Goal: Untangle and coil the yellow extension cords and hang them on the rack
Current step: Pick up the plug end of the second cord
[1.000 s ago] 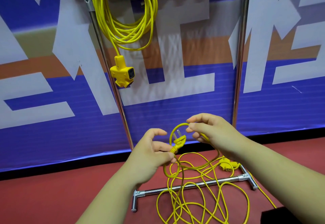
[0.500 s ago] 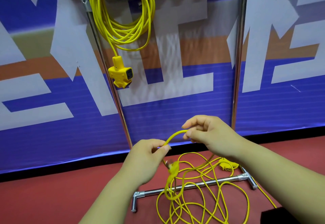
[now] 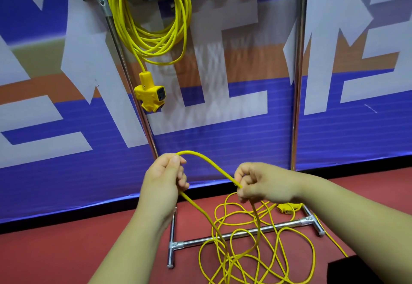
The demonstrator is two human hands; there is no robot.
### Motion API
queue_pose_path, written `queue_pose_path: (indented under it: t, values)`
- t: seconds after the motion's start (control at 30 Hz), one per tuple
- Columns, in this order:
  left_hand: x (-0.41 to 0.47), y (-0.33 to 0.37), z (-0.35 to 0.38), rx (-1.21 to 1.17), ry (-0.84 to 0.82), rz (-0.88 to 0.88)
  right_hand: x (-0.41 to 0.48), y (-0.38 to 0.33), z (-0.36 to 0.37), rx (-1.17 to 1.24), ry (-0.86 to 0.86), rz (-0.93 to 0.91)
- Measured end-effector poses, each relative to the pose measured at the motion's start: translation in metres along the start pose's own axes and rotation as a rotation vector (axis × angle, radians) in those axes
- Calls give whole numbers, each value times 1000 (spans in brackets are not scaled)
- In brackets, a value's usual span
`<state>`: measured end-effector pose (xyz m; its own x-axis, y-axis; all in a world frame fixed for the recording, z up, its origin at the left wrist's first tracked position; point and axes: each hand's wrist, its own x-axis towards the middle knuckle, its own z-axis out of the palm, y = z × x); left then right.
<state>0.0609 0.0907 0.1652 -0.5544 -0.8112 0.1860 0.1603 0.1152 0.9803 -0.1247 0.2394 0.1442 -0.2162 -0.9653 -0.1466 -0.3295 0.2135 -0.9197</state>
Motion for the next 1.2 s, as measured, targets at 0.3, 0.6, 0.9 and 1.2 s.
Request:
queue_pose_path:
  t: [0.3, 0.6, 0.9, 1.2]
  values:
    - [-10, -24, 3, 111, -434, -390, -6, -32, 7, 306, 374, -112]
    - [-18, -41, 33, 356, -632, -262, 1, -39, 17, 492, 513, -161]
    - [-6, 10, 2, -271, -355, -209, 11, 8, 12, 182, 187, 21]
    - [-7, 11, -3, -361, -355, -163, 24, 8, 57, -243, 41, -114]
